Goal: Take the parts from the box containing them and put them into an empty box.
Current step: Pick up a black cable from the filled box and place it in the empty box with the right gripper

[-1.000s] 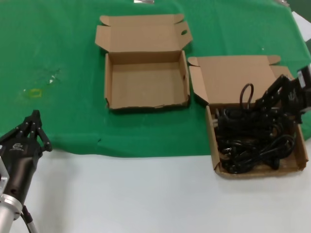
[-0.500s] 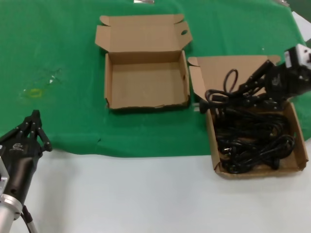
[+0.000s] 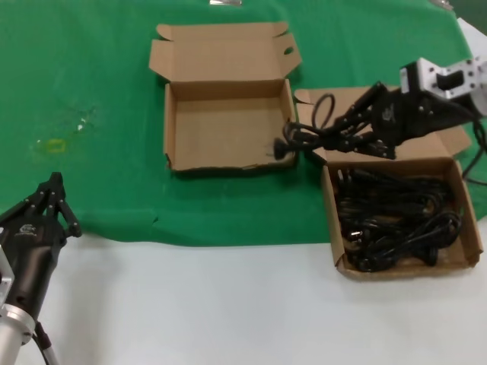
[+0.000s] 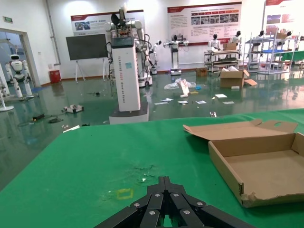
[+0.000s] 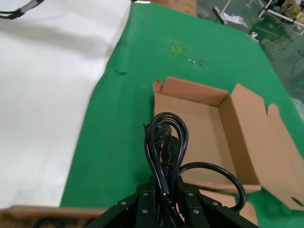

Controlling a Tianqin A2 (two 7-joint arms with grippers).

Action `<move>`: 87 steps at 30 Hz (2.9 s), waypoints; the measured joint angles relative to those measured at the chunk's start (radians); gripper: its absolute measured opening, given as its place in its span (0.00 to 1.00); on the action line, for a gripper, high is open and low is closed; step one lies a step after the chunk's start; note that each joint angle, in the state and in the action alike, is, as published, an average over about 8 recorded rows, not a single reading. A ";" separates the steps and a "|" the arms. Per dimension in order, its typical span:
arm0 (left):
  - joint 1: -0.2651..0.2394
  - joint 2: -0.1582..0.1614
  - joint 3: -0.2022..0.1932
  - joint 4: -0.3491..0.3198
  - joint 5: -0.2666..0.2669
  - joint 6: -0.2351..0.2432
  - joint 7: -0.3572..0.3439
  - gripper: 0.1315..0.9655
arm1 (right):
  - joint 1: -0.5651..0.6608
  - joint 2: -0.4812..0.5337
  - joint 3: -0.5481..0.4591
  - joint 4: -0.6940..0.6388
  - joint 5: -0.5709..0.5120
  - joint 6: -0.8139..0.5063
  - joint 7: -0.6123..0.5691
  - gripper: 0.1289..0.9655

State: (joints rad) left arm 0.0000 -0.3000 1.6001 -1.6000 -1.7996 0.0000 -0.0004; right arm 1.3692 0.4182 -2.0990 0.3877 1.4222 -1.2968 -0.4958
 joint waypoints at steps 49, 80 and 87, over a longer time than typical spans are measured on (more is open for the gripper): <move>0.000 0.000 0.000 0.000 0.000 0.000 0.000 0.01 | 0.050 -0.369 0.121 -0.378 0.046 0.463 -0.272 0.11; 0.000 0.000 0.000 0.000 0.000 0.000 0.000 0.01 | -0.031 -0.418 -0.337 -0.311 0.488 0.635 -0.258 0.11; 0.000 0.000 0.000 0.000 0.000 0.000 0.000 0.01 | -0.032 -0.418 -0.436 -0.308 0.578 0.647 -0.250 0.11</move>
State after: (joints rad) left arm 0.0000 -0.3000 1.6001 -1.6000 -1.7997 0.0000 -0.0004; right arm 1.3375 0.0000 -2.5351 0.0797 1.9997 -0.6495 -0.7459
